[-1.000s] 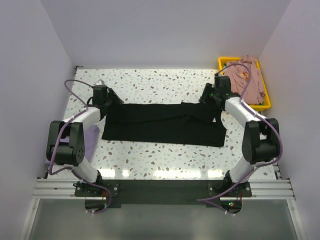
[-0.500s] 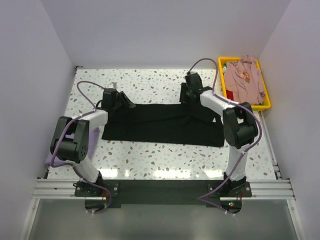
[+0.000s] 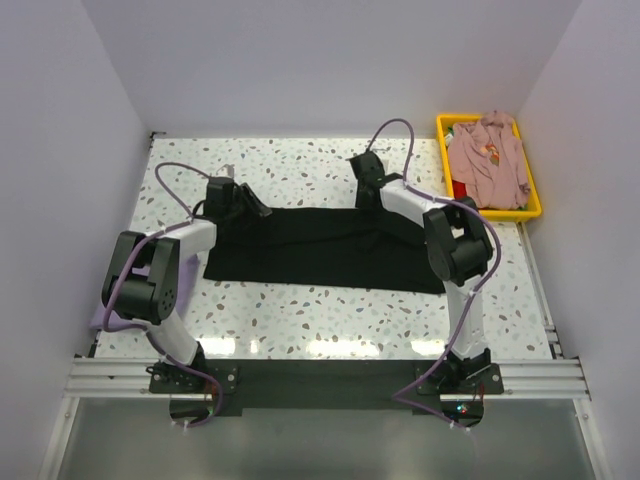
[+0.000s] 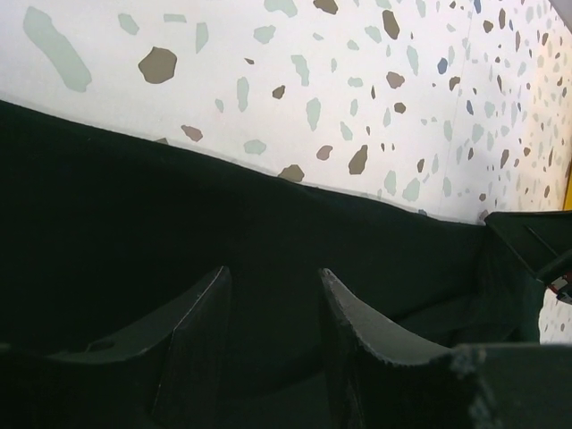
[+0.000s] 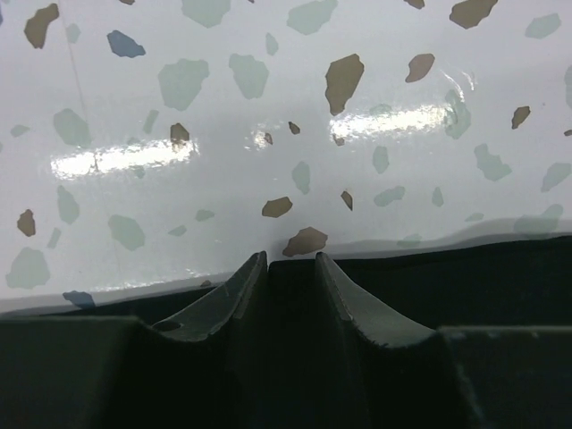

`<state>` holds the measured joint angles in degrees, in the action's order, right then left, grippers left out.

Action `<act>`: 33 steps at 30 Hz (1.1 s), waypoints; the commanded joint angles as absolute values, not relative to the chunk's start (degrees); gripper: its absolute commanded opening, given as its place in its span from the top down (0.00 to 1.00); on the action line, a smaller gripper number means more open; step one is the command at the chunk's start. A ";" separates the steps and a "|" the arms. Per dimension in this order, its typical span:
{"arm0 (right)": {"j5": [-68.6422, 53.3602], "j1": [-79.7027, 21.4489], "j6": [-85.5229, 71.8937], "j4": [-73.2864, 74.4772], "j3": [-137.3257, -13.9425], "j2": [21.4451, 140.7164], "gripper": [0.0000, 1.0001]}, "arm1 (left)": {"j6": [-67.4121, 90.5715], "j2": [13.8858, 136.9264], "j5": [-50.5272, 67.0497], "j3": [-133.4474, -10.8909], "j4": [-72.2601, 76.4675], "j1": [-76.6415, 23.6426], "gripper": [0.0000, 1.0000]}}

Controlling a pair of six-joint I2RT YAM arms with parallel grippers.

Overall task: Fold and stack the t-shirts
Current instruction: Fold the tshirt

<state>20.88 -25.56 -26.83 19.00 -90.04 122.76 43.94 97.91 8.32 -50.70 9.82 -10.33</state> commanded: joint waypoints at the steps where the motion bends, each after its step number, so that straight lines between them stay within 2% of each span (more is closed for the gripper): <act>1: 24.43 -25.49 -29.27 19.42 -92.37 122.00 0.70 | 43.68 98.52 8.88 -51.33 12.74 -10.72 0.52; 4: 24.08 -25.66 -29.79 17.67 -90.09 120.07 0.80 | 43.68 98.70 8.88 -51.50 12.66 -10.72 0.52; 5: 24.08 -25.58 -29.79 17.49 -89.13 119.54 0.88 | 43.68 98.61 8.96 -51.42 12.66 -10.72 0.52; 8: 22.94 -25.58 -29.79 16.44 -87.55 117.52 1.00 | 43.68 98.70 8.96 -51.42 12.57 -10.72 0.53; 25: 18.38 -27.33 -35.67 9.67 -67.60 97.84 1.00 | 43.60 98.79 8.09 -51.76 11.25 -10.72 0.53; 33: 21.70 -33.30 -41.39 3.87 -54.59 88.60 1.00 | 43.33 98.79 8.35 -52.65 10.11 -10.72 0.53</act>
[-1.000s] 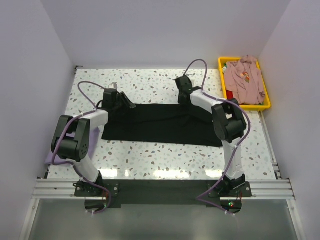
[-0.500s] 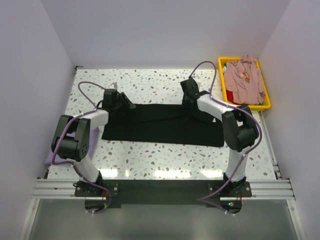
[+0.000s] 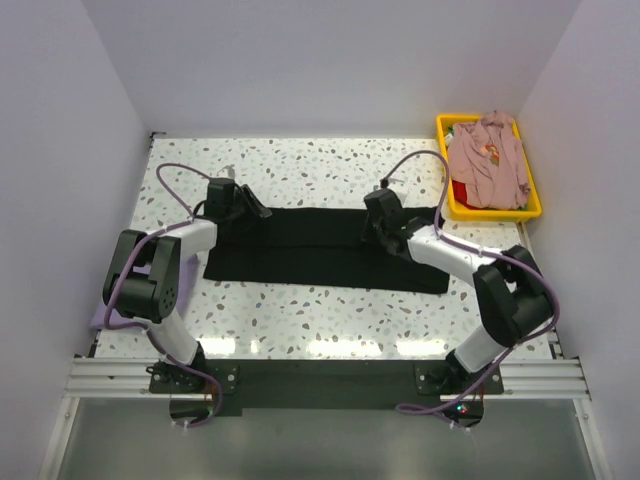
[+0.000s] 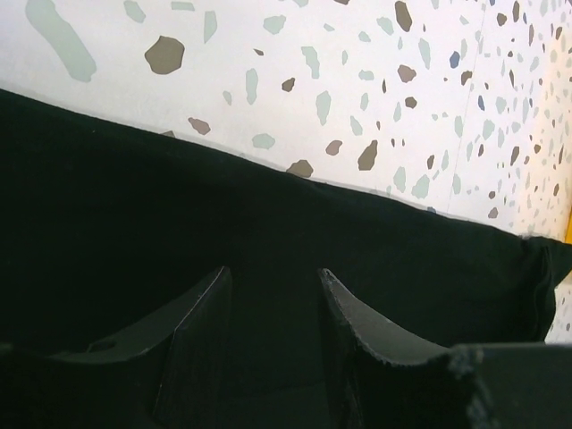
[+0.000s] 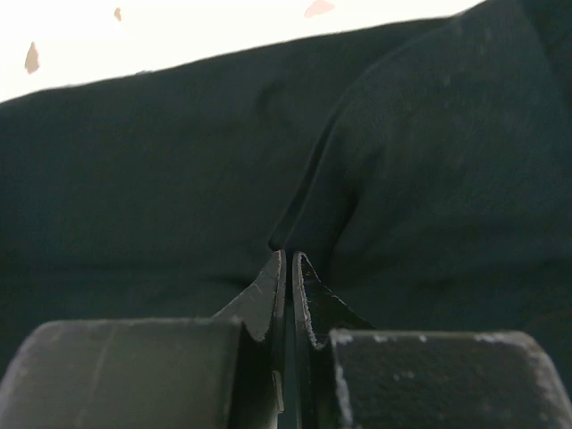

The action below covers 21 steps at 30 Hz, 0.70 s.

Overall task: Fold and stack the t-shirts
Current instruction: Fold the tshirt

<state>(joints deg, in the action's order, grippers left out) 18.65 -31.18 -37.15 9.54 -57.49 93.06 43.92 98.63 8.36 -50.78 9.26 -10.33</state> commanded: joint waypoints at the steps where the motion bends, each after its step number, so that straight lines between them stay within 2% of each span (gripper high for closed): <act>1: 22.23 -34.79 -42.35 2.91 -52.06 87.81 1.00 | 43.33 98.79 8.52 -52.65 10.02 -10.72 0.53; 3: 22.94 -35.68 -43.06 0.36 -49.93 86.49 1.00 | 43.24 98.88 8.88 -52.82 10.02 -10.72 0.52; 4: 22.77 -35.77 -43.15 0.18 -48.70 86.40 0.93 | 43.24 98.88 8.96 -53.00 10.11 -10.72 0.52; 6: 21.98 -35.77 -42.54 0.26 -48.43 86.31 0.88 | 43.24 98.96 9.75 -53.17 10.20 -10.64 0.52; 9: 21.53 -35.77 -40.09 -0.97 -47.90 83.78 0.73 | 43.24 98.96 10.98 -53.44 10.98 -10.72 0.51; 10: 22.40 -35.77 -38.95 -0.18 -48.25 82.89 0.66 | 43.24 99.05 11.60 -53.44 11.25 -10.72 0.51; 13: 26.60 -35.34 -35.35 4.20 -50.61 79.46 0.53 | 42.72 99.32 14.93 -53.96 12.83 -10.90 0.49; 15: 27.25 -33.41 -33.32 8.25 -52.72 79.54 0.52 | 42.45 99.23 17.13 -53.88 14.58 -11.95 0.46; 19: 14.88 -20.25 -30.51 12.47 -61.23 86.19 0.53 | 40.79 99.75 19.33 -56.33 15.55 -15.64 0.44; 21: 11.43 -18.29 -28.49 15.28 -65.55 90.24 0.53 | 40.17 101.07 21.09 -57.74 15.82 -18.54 0.43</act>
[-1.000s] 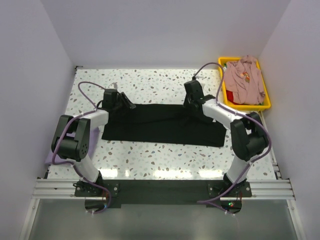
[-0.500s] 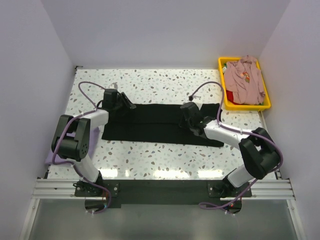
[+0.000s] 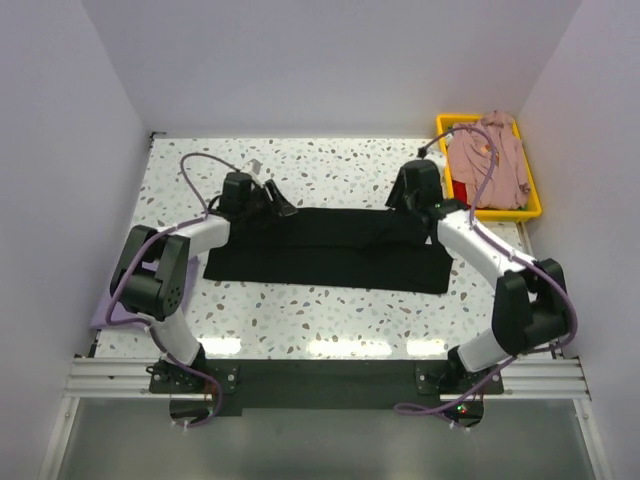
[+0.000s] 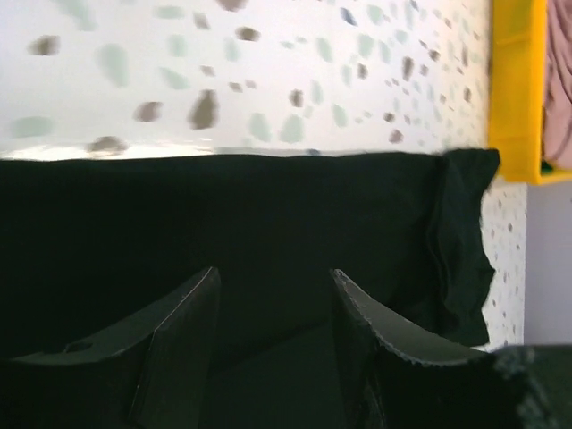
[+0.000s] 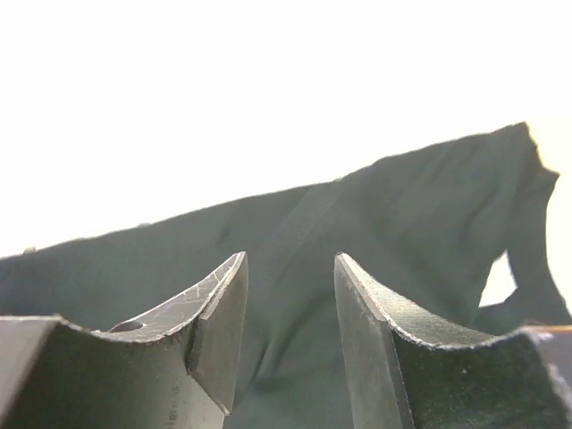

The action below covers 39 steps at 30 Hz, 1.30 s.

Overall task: Fold and stack the t-shirts
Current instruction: Fold the tshirt

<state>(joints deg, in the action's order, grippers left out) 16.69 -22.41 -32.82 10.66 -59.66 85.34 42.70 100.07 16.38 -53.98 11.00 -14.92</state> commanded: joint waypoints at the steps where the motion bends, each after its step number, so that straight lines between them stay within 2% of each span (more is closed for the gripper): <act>1: 10.90 -17.15 -26.74 15.99 -69.05 93.57 0.52 | 39.47 101.68 21.88 -59.22 16.08 -19.59 0.43; 9: 1.95 -13.10 -23.56 16.52 -78.84 106.87 0.50 | 36.30 109.77 24.96 -68.89 14.42 -29.26 0.40; 17: 0.88 -12.74 -23.82 15.73 -79.01 108.28 0.49 | 33.75 116.27 26.81 -74.96 11.96 -35.50 0.37; 26: 2.11 -12.57 -24.17 15.82 -76.29 104.07 0.49 | 32.78 120.32 26.28 -79.45 9.23 -38.14 0.39; 39: 4.66 -12.48 -24.96 15.82 -68.47 93.35 0.49 | 30.68 117.69 26.72 -78.49 12.13 -39.81 0.65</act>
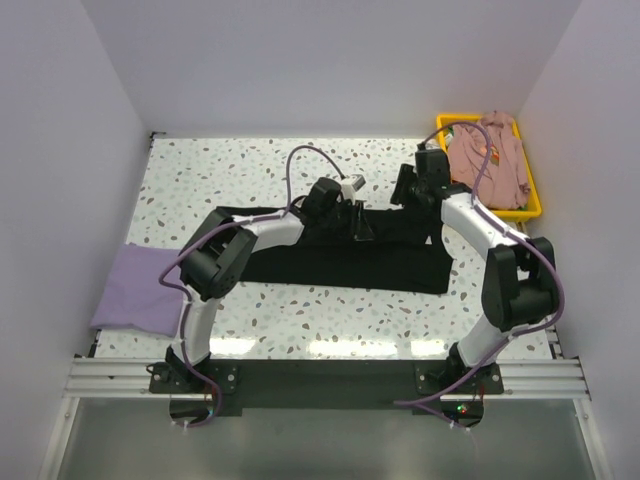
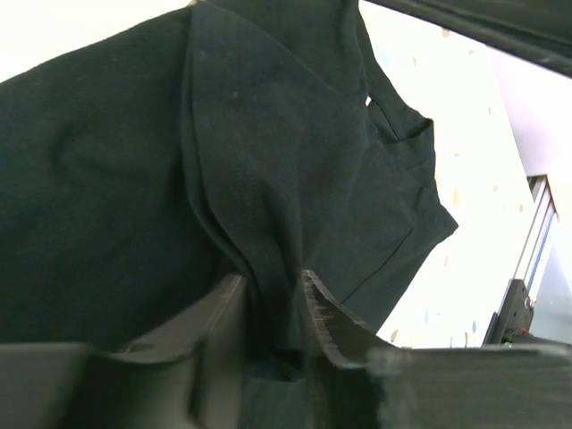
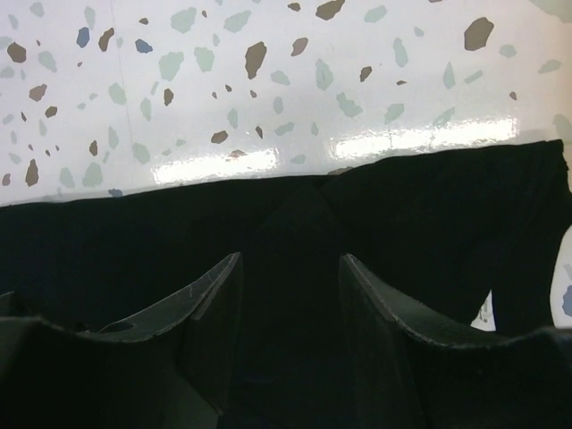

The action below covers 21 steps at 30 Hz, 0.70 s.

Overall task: Fold and stack the t-shirts
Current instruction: Fold the tshirt

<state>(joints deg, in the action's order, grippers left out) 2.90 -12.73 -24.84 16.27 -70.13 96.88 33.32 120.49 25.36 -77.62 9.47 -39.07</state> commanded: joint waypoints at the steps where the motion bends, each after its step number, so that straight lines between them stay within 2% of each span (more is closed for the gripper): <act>1: 5.01 -12.48 -25.05 16.26 -68.21 92.90 0.49 | 30.24 117.42 27.07 -78.57 12.13 -39.81 0.70; 5: 5.62 -12.39 -25.40 17.40 -67.41 91.06 0.49 | 27.87 116.46 28.56 -77.79 12.39 -39.90 0.81; 9: 5.80 -12.48 -25.93 17.58 -66.36 90.26 0.49 | 25.67 114.88 30.93 -77.17 13.45 -40.16 0.87; 16: 5.89 -12.39 -26.10 18.37 -66.53 90.62 0.49 | 23.12 116.10 36.56 -76.64 10.64 -40.87 0.87; 21: 6.06 -12.48 -26.46 18.98 -65.39 89.74 0.49 | 22.33 116.81 36.39 -73.83 9.67 -41.40 0.87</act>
